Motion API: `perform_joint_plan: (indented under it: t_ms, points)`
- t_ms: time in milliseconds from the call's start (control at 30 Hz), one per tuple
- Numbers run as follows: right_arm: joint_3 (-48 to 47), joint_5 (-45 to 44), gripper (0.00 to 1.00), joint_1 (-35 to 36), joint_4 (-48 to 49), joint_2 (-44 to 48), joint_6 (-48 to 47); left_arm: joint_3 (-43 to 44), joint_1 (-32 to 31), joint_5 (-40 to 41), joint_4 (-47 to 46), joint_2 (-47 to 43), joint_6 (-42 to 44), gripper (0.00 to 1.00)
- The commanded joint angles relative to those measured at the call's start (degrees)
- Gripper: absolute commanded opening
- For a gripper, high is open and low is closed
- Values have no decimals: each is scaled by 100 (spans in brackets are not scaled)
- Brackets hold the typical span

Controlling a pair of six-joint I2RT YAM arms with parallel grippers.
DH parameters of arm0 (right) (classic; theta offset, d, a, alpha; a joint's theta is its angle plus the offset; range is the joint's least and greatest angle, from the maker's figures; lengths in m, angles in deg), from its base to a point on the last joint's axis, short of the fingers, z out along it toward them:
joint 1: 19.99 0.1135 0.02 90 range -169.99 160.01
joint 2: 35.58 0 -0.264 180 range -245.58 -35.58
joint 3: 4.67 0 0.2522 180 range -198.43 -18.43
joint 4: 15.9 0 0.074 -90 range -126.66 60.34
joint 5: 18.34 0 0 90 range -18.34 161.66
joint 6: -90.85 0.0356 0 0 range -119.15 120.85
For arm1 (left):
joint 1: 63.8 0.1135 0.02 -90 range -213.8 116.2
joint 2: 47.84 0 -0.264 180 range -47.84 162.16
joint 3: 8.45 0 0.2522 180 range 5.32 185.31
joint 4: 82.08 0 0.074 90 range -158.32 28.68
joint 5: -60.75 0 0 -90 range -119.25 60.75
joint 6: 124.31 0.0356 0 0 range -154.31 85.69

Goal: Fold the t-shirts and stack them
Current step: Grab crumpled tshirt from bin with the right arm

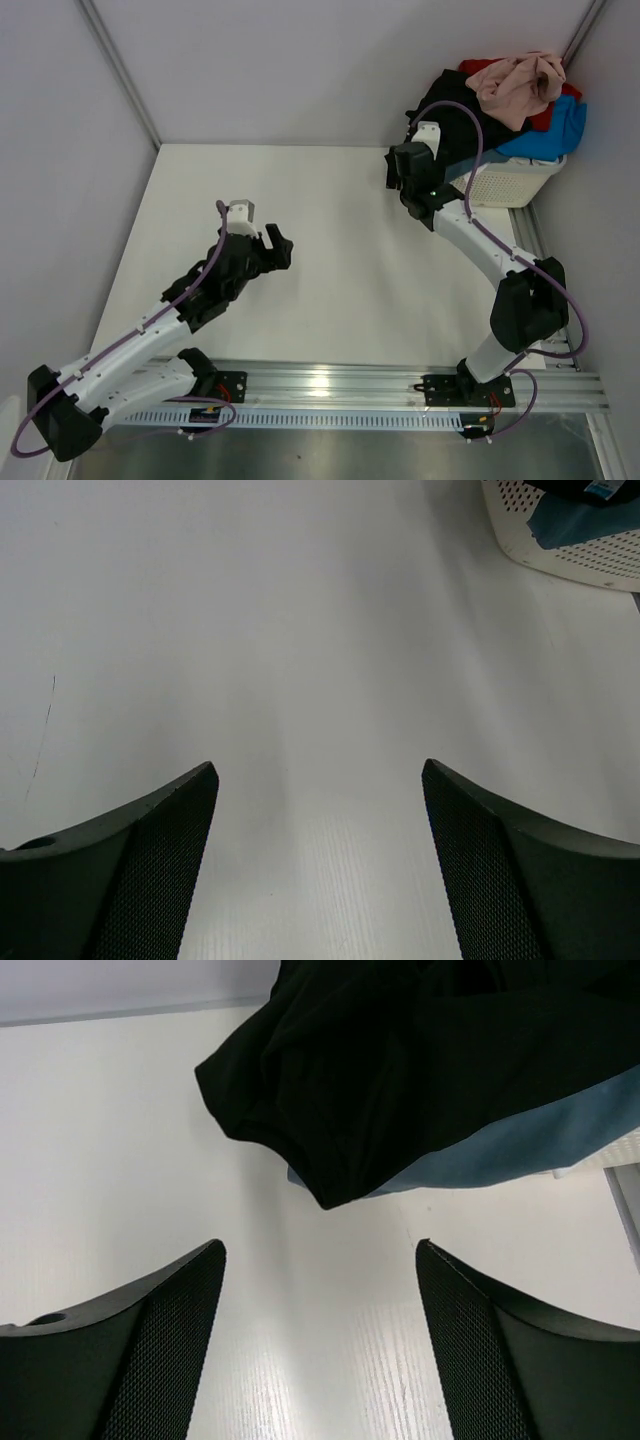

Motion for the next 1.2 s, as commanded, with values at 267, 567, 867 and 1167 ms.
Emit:
perform_joint_plan:
  t_ms: [267, 567, 867, 1167]
  points:
    - [-223, -381, 81, -113, 522, -144, -349, 108, -52, 220, 41, -30, -37, 87]
    - [-804, -135, 71, -359, 574, -917, -428, 126, -52, 299, 138, -127, -37, 87]
    - [-1929, -30, 37, -710, 310, -1796, -261, 117, -69, 387, 252, -206, 7, 87]
    - [-2597, 620, 0, -615, 38, -1947, -664, 108, -104, 439, 226, -179, 16, 87]
